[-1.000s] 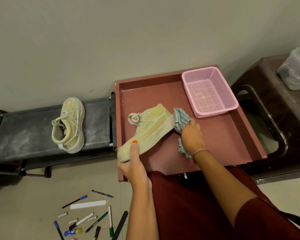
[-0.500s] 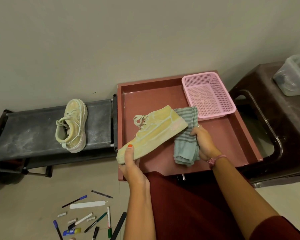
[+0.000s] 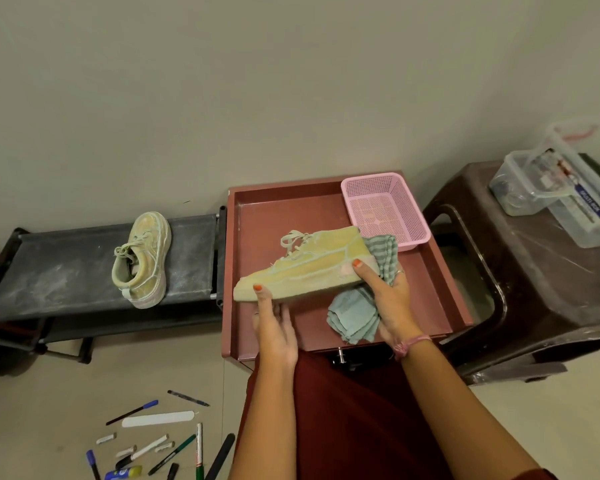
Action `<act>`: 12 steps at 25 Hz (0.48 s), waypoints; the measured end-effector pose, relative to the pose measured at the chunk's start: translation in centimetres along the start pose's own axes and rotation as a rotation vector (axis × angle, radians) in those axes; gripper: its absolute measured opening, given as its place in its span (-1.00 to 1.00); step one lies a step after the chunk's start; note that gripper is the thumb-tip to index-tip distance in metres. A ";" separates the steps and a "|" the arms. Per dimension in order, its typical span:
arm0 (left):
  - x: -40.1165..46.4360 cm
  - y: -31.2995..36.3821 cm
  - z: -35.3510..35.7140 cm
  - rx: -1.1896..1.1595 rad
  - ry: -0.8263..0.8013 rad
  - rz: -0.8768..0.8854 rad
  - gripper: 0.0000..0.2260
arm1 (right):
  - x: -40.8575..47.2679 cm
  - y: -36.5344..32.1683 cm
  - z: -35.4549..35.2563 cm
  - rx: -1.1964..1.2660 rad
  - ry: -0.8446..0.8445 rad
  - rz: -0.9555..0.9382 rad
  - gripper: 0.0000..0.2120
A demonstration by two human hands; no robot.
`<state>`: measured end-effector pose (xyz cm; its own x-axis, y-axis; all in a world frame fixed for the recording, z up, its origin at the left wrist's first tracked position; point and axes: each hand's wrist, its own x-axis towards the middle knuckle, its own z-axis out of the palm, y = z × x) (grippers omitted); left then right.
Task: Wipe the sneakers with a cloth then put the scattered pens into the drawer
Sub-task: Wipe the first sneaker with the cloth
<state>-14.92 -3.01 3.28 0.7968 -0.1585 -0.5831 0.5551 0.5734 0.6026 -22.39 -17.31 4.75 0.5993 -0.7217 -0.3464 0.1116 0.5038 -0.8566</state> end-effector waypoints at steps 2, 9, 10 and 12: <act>-1.4 -1.2 1.4 -0.048 -0.059 -0.101 -0.02 | -1.3 -0.4 -0.3 -0.007 0.081 -0.065 -0.50; -5.7 -5.4 4.2 0.014 -0.292 -0.444 -0.40 | -4.4 -1.1 -0.8 -0.284 0.053 -0.187 -0.52; -5.9 -5.3 4.1 -0.017 -0.288 -0.463 -0.47 | -4.4 -1.6 -1.2 -0.316 0.030 -0.144 -0.60; -5.7 -4.8 3.9 -0.076 -0.234 -0.479 -0.52 | -4.5 -3.0 -1.9 -0.249 0.003 0.006 -0.76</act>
<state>-21.20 -7.94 5.85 0.4951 -0.5867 -0.6408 0.8577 0.4477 0.2529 -26.95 -16.50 8.14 0.5965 -0.7209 -0.3528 -0.0913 0.3757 -0.9222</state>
